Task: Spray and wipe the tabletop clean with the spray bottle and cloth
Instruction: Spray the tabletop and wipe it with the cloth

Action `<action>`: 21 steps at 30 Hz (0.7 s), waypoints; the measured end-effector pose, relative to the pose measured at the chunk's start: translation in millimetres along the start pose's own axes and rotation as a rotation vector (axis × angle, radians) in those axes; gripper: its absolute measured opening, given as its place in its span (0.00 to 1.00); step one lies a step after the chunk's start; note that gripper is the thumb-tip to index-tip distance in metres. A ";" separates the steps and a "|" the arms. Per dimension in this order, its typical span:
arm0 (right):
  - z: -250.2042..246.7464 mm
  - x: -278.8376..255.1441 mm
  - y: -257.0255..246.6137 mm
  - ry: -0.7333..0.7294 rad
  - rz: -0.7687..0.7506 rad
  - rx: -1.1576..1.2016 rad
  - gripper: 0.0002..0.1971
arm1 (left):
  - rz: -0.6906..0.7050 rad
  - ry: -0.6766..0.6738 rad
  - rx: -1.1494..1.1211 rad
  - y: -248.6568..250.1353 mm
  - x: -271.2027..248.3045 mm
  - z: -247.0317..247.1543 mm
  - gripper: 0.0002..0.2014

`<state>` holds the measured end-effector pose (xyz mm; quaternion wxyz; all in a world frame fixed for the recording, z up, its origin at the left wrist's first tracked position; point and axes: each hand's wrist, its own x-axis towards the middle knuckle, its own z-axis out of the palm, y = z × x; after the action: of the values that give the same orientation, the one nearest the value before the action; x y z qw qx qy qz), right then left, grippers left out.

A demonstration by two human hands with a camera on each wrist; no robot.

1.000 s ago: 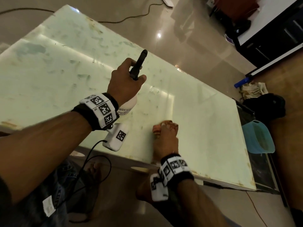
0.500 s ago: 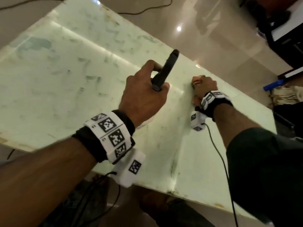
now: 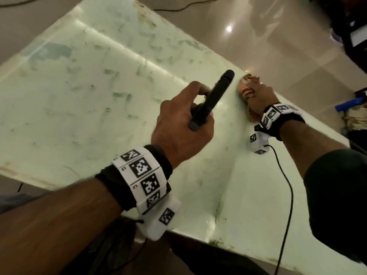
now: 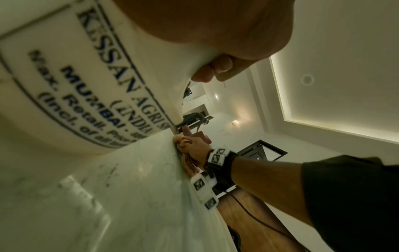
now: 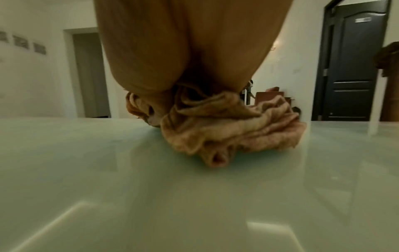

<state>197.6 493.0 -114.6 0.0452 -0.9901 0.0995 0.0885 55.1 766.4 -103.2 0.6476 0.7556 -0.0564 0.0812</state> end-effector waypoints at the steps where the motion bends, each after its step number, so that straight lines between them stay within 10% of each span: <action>1: 0.7 -12.7 0.7 -0.013 0.014 0.025 0.24 | 0.013 0.011 -0.011 1.4 -0.5 -0.7 0.12; 21: 101.2 -386.7 -33.0 0.092 -0.155 0.268 0.35 | 0.040 -0.014 -0.001 3.9 -4.0 -6.0 0.11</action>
<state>-185.4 609.2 -140.2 0.1791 -0.9829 0.0357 0.0252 50.2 771.7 -99.3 0.6458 0.7545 -0.0760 0.0886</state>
